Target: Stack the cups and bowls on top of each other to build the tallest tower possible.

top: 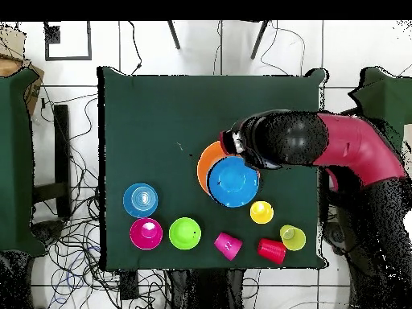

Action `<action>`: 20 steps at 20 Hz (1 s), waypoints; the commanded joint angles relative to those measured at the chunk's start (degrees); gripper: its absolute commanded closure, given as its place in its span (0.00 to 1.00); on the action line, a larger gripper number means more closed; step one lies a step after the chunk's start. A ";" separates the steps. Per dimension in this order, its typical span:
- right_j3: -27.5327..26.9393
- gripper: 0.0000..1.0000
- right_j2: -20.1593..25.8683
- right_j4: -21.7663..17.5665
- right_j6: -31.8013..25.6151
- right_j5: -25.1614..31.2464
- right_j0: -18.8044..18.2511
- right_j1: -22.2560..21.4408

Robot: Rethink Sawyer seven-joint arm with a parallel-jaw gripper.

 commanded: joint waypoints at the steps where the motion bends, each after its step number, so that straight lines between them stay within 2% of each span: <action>1: 4.71 0.00 2.82 -3.02 -7.48 -4.83 0.03 5.40; 3: 4.94 0.00 3.53 -2.68 -7.96 -3.89 -0.28 4.96; 6: 3.48 0.00 2.73 -2.60 -8.63 3.49 0.41 2.25; 11: 4.74 0.00 4.42 -1.82 -12.04 8.03 -1.74 0.03; 20: 5.93 0.00 8.16 -1.05 -13.41 10.36 -5.17 -0.52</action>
